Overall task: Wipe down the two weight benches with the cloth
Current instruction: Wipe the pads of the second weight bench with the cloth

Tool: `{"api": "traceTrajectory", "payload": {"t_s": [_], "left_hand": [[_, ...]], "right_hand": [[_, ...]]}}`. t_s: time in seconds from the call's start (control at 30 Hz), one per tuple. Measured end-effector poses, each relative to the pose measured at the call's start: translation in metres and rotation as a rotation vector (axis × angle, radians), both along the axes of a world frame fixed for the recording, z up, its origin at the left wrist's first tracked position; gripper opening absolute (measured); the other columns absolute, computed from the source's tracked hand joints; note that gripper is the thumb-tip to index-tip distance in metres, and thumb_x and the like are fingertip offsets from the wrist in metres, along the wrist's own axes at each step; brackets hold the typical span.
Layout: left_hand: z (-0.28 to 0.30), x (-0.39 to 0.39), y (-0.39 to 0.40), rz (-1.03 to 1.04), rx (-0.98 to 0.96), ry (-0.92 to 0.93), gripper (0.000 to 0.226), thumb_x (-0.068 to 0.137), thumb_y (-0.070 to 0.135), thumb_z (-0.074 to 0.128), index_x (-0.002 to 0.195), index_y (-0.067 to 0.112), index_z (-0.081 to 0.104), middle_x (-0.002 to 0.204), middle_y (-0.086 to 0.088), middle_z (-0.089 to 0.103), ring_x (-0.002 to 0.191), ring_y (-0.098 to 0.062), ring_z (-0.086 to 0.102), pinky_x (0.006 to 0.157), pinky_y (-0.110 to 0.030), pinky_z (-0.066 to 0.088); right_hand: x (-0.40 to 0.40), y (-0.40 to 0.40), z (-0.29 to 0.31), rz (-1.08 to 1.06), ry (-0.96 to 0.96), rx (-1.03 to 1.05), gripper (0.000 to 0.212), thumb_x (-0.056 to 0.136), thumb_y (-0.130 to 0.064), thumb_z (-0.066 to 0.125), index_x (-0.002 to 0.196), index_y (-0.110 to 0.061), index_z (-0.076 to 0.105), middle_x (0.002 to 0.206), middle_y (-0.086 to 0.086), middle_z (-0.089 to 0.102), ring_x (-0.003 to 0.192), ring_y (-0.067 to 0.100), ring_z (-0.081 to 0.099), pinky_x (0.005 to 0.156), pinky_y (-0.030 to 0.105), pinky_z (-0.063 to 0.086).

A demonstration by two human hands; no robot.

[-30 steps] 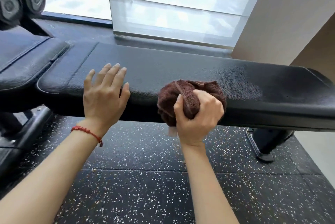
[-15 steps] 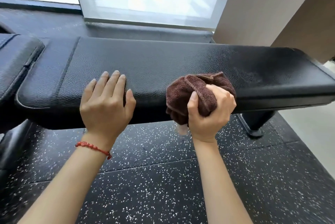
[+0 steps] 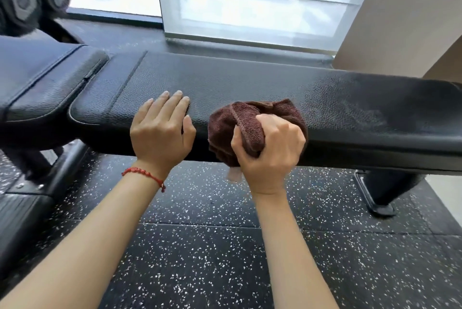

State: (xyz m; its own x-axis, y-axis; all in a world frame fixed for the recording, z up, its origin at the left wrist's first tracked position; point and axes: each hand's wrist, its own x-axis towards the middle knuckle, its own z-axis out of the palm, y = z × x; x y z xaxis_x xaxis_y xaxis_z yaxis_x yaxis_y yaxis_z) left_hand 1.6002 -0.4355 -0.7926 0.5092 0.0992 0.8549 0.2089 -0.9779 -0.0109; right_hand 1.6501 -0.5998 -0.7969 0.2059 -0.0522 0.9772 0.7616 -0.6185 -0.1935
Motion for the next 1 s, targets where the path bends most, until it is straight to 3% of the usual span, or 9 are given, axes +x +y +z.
{"api": "traceTrajectory", "payload": {"t_s": [0.13, 0.33, 0.5, 0.63, 0.8, 0.9, 1.0], "left_hand": [[0.0, 0.0, -0.001, -0.001, -0.005, 0.012, 0.037, 0.088, 0.019, 0.038, 0.103, 0.007, 0.07, 0.11, -0.009, 0.069, 0.105, -0.028, 0.064, 0.09, -0.039, 0.046], [0.002, -0.002, -0.004, 0.01, -0.037, 0.042, 0.037, 0.088, 0.018, 0.039, 0.103, 0.006, 0.07, 0.11, -0.01, 0.069, 0.104, -0.029, 0.064, 0.09, -0.041, 0.046], [0.006, -0.003, -0.005, 0.008, -0.07, 0.09, 0.036, 0.087, 0.018, 0.04, 0.102, 0.006, 0.07, 0.109, -0.01, 0.069, 0.104, -0.028, 0.064, 0.09, -0.04, 0.046], [0.011, -0.007, -0.005, -0.014, -0.102, 0.125, 0.037, 0.087, 0.02, 0.041, 0.105, 0.003, 0.069, 0.11, -0.013, 0.068, 0.104, -0.03, 0.064, 0.092, -0.042, 0.045], [0.025, -0.03, 0.014, -0.263, -0.226, 0.074, 0.038, 0.089, 0.015, 0.042, 0.116, -0.006, 0.059, 0.115, -0.019, 0.064, 0.111, -0.035, 0.058, 0.096, -0.045, 0.044], [0.024, -0.047, 0.057, -0.17, -0.141, 0.044, 0.033, 0.09, 0.016, 0.044, 0.107, -0.002, 0.066, 0.112, -0.017, 0.066, 0.108, -0.034, 0.059, 0.097, -0.052, 0.041], [0.015, -0.052, 0.088, -0.086, -0.12, 0.11, 0.039, 0.092, 0.022, 0.039, 0.109, 0.001, 0.067, 0.115, -0.016, 0.065, 0.111, -0.032, 0.059, 0.101, -0.049, 0.036]], "right_hand": [[0.009, -0.025, -0.005, 0.043, -0.016, -0.096, 0.031, 0.088, -0.034, 0.062, 0.101, -0.008, 0.053, 0.088, 0.013, 0.068, 0.09, 0.023, 0.06, 0.085, 0.037, 0.041], [0.021, -0.063, -0.015, -0.028, 0.012, 0.027, 0.03, 0.086, -0.03, 0.065, 0.102, -0.007, 0.054, 0.09, 0.015, 0.066, 0.09, 0.026, 0.059, 0.087, 0.038, 0.04], [0.01, -0.033, -0.003, -0.053, 0.106, 0.138, 0.03, 0.084, -0.03, 0.065, 0.087, -0.001, 0.066, 0.085, 0.011, 0.067, 0.079, 0.028, 0.061, 0.087, 0.031, 0.038], [-0.002, 0.002, 0.003, -0.04, 0.104, 0.137, 0.031, 0.084, -0.033, 0.064, 0.084, -0.002, 0.068, 0.084, 0.009, 0.068, 0.078, 0.027, 0.061, 0.084, 0.036, 0.042], [-0.01, 0.027, 0.004, -0.11, 0.111, 0.208, 0.03, 0.084, -0.032, 0.064, 0.084, -0.002, 0.068, 0.084, 0.008, 0.068, 0.078, 0.028, 0.062, 0.086, 0.034, 0.04], [-0.01, 0.033, 0.003, -0.149, 0.094, 0.257, 0.027, 0.082, -0.029, 0.065, 0.085, -0.002, 0.067, 0.083, 0.008, 0.068, 0.079, 0.026, 0.061, 0.088, 0.03, 0.039], [-0.01, 0.036, 0.002, -0.188, 0.07, 0.308, 0.028, 0.083, -0.029, 0.063, 0.087, -0.001, 0.064, 0.084, 0.009, 0.067, 0.083, 0.021, 0.056, 0.089, 0.03, 0.038]]}}
